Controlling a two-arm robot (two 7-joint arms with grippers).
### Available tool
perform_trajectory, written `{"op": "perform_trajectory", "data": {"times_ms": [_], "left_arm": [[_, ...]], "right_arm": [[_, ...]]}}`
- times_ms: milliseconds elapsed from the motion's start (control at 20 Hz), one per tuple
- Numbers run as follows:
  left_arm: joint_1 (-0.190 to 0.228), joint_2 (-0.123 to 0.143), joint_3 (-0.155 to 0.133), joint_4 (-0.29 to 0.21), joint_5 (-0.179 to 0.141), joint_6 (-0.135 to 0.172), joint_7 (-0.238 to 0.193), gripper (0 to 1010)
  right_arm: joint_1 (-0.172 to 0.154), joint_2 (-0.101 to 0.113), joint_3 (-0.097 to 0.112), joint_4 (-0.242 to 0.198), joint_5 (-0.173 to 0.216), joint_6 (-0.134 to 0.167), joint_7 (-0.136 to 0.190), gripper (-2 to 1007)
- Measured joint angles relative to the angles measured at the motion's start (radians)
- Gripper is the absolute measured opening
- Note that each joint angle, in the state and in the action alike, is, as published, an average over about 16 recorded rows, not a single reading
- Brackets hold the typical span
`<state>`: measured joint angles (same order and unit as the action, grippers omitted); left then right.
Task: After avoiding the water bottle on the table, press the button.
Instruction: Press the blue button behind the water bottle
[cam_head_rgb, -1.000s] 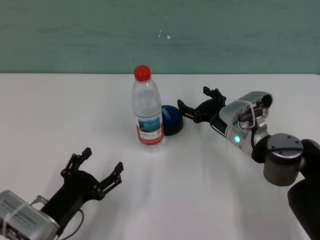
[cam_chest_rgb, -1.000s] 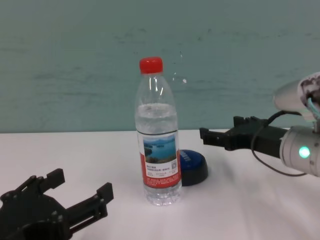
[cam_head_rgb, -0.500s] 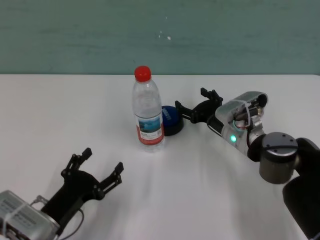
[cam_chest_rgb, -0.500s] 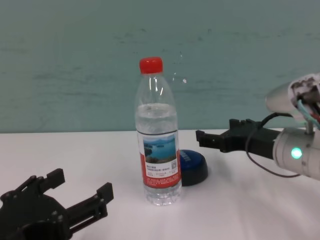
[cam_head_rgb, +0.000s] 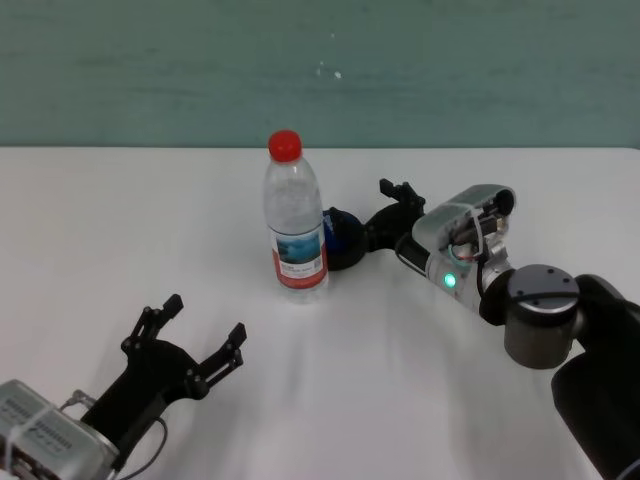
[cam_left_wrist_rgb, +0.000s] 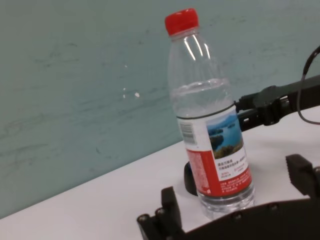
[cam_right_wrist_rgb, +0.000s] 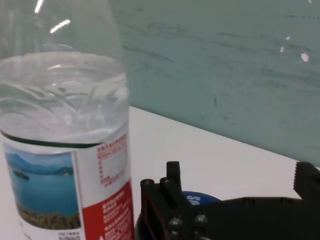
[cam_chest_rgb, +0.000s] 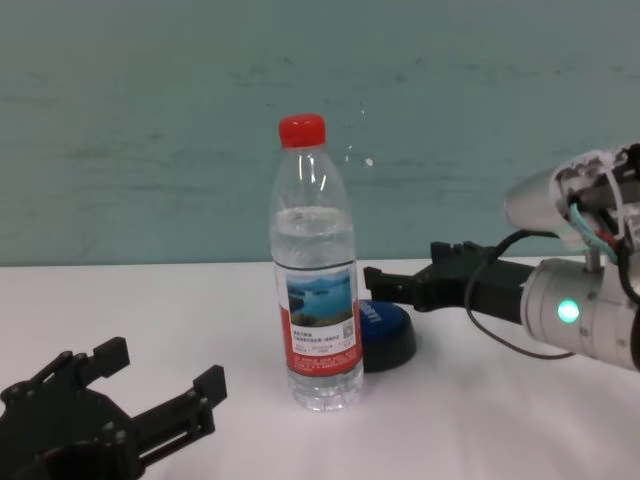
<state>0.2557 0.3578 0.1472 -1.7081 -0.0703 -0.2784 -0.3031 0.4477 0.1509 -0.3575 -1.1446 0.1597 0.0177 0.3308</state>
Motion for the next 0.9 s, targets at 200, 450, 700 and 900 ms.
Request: {"op": "perform_trajectory", "data": {"times_ms": [200,450,700,900], "left_arm": [[0.000,0.000,0.000,0.000,0.000,0.000,0.000,1000],[0.000,0.000,0.000,0.000,0.000,0.000,0.000,1000],[0.000,0.000,0.000,0.000,0.000,0.000,0.000,1000],[0.000,0.000,0.000,0.000,0.000,0.000,0.000,1000]], "right_arm": [[-0.001,0.000,-0.006,-0.002,0.000,-0.001,0.005,1004],[-0.002,0.001,-0.010,0.000,0.001,-0.003,0.007,1004],[0.000,0.000,-0.011,0.007,0.001,-0.005,0.004,1004],[0.002,-0.002,-0.010,0.015,0.001,-0.005,0.001,1004]]}}
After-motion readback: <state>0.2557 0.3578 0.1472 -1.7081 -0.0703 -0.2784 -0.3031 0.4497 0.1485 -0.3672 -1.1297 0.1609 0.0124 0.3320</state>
